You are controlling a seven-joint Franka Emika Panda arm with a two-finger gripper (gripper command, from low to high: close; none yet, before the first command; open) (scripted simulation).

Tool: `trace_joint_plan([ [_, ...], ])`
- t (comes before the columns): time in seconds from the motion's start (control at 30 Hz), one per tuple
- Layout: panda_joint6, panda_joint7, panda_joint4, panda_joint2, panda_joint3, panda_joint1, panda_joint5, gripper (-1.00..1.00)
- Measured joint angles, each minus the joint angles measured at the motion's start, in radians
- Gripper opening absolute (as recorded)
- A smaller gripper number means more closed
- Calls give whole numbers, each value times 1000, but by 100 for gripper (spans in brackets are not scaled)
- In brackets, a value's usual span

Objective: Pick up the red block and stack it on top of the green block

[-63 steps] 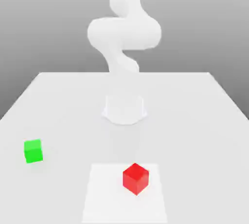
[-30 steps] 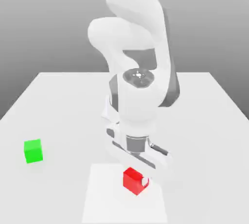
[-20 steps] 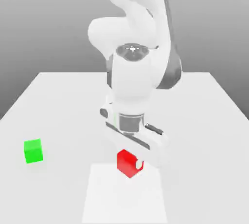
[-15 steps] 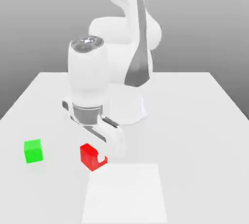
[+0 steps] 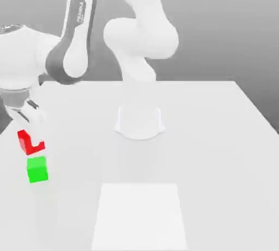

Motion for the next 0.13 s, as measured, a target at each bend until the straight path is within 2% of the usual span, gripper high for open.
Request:
trace_joint_plan([
  [0.03,33,-21,2,36,13,-7,28,-100],
  [0.07,55,-33,3,60,24,-14,46,100],
  [0.13,55,-33,3,60,24,-14,46,100],
])
